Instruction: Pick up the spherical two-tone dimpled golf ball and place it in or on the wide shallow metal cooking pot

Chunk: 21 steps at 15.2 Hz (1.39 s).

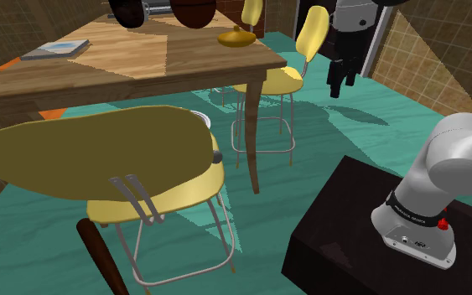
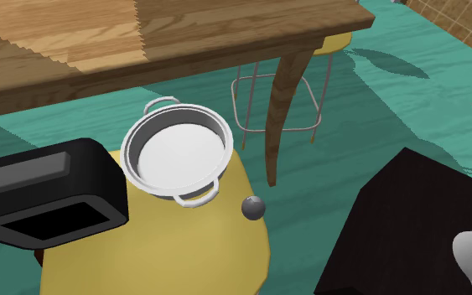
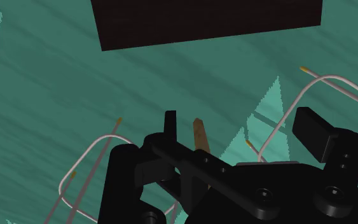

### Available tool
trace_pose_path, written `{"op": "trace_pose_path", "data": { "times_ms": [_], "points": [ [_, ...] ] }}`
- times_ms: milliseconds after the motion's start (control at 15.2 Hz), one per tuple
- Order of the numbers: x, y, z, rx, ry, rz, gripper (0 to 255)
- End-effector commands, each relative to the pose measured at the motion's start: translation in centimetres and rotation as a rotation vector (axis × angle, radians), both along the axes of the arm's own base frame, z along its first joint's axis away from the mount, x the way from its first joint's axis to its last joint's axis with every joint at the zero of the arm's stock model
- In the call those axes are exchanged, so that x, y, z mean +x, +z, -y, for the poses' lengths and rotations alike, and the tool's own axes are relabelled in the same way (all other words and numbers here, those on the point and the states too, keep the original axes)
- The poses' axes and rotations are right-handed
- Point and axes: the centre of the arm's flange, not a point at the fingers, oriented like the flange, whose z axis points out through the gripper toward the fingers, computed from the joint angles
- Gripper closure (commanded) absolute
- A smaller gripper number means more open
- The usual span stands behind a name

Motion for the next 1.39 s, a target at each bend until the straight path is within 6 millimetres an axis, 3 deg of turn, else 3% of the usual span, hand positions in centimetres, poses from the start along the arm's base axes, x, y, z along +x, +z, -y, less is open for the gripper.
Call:
{"op": "trace_pose_path", "data": {
  "times_ms": [0,1320],
  "points": [
    [0.0,0.0,0.0,0.000,0.000,0.000,0],
    [12.7,-9.0,-18.2,0.142,-0.015,0.085,0]
  ]
}}
